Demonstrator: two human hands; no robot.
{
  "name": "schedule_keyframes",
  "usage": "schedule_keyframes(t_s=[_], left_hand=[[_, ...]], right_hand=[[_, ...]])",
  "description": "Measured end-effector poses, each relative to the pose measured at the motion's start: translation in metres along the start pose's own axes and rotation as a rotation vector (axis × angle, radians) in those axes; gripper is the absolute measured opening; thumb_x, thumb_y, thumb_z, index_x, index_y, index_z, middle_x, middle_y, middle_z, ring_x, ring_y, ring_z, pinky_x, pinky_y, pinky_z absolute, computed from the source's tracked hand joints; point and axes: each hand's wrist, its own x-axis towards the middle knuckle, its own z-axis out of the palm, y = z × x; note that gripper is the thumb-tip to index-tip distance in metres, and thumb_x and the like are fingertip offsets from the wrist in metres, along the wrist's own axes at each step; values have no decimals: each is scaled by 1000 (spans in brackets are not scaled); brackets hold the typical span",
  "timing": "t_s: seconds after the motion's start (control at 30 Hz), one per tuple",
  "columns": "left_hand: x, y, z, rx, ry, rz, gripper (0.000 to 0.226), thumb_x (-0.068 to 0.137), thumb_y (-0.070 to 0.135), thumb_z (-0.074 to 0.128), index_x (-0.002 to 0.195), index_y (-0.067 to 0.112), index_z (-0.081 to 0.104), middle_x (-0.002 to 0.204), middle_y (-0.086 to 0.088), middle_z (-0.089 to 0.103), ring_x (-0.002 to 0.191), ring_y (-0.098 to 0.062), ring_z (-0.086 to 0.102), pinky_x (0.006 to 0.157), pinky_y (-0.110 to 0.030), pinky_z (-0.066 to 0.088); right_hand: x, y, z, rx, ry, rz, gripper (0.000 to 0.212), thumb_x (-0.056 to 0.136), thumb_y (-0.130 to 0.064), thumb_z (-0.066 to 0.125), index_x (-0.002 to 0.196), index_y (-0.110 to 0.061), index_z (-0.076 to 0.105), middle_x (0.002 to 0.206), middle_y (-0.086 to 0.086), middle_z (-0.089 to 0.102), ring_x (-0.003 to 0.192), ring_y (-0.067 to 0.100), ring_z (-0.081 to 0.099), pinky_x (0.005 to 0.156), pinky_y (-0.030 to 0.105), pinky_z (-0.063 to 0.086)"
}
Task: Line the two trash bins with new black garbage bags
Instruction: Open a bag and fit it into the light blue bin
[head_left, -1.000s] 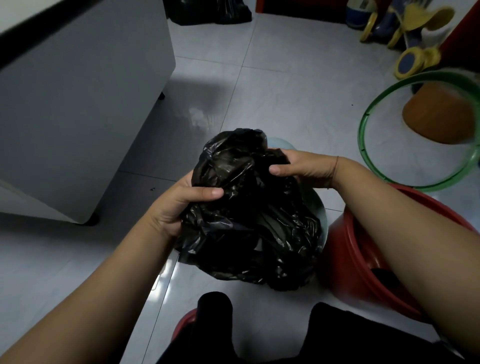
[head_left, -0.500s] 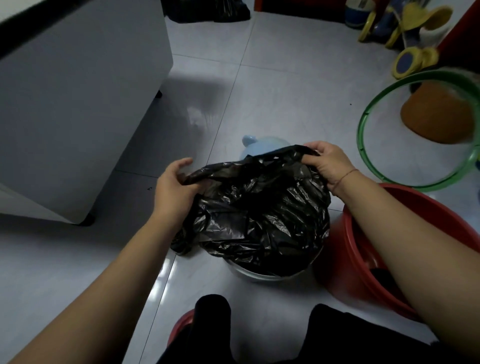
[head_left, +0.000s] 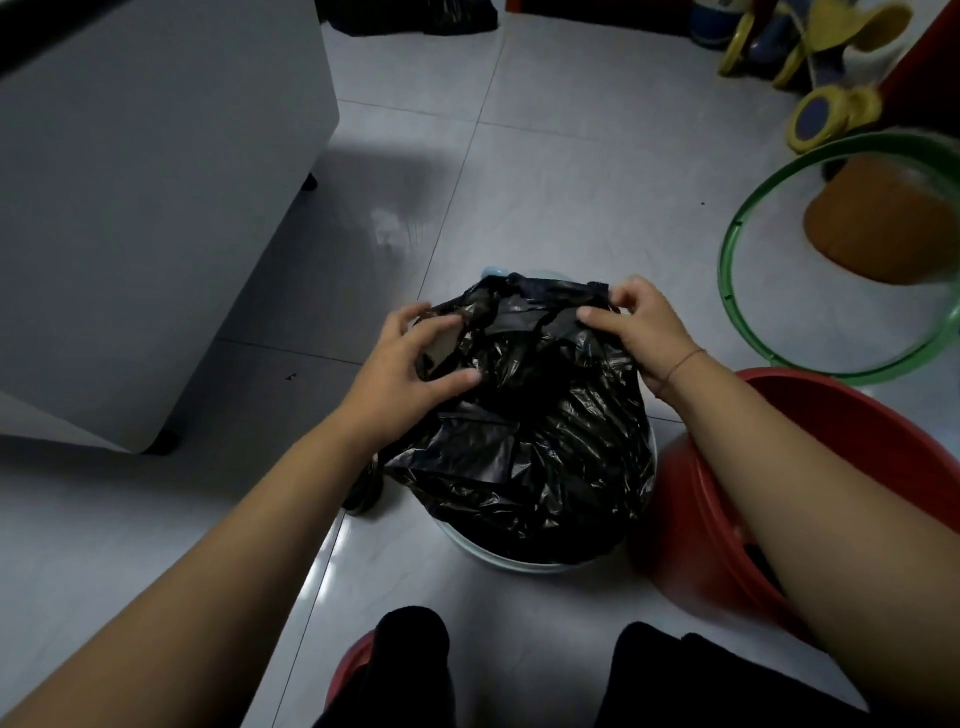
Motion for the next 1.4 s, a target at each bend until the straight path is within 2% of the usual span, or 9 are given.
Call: schedule_keyframes(t_s=[0.13,0.33,0.5,0.7,0.83,0.97,1.17,1.27,1.4], left_hand=[[0,1,8,-18,-37,-38,92,68,46,79,145,42,27,132,16,30,119,1,36,92,-6,26],[1,-8,12,221,-118,-90,123,58,47,85,152,22,10,150,-1,31,138,-23,28,114,-40,24],[-7,-10,13,206,-132,42,128,60,36,87,146,48,-7,157,2,13,141,-20,24,114,-44,28],[-4,-17,18,285,-225,59,116,65,33,85,152,29,9,159,4,9,144,-16,21,114,-32,27],[0,-18,19,203,-208,-92,122,61,30,87,152,25,6,156,3,25,141,-14,27,115,-34,26],[0,-14,18,209,-183,-109,93,61,17,81,140,32,34,130,7,55,120,-16,52,98,-29,41],[10,-2,17,312,-32,-23,48,79,4,55,123,23,60,106,-4,71,102,-27,63,76,-26,44],[25,4,8,384,44,-43,54,77,-1,49,125,20,60,115,-8,68,109,-30,60,85,-35,49],[37,5,-5,451,52,-136,60,76,4,53,132,25,53,128,-5,60,117,-29,55,92,-41,48]], right_hand=[[-20,-8,-9,-59,-299,-113,28,79,5,66,75,-22,56,89,-4,56,77,13,57,69,24,50],[-17,-6,-10,-398,-332,-43,52,78,-13,75,127,-12,58,130,4,51,121,19,52,108,33,38],[-16,4,-7,-420,-413,5,53,73,-23,79,120,-31,55,115,-17,57,105,1,56,88,10,43],[-15,15,-4,-472,-440,27,59,71,-31,81,124,-33,54,114,-19,58,106,0,57,93,18,41],[-16,15,-4,-475,-447,89,65,69,-33,81,129,-30,55,121,-10,62,110,8,59,99,26,43],[-22,16,-7,-448,-457,140,46,68,-25,83,108,-39,62,107,-13,68,101,6,63,87,22,46],[-27,25,2,-757,-196,142,18,76,-1,68,83,-18,65,85,3,65,83,19,59,77,24,41],[-33,28,15,-603,7,205,26,81,0,59,64,-18,58,76,5,62,77,21,58,72,24,41],[-40,34,34,-360,193,287,18,84,-1,53,73,-8,64,78,12,62,80,27,61,74,32,50]])
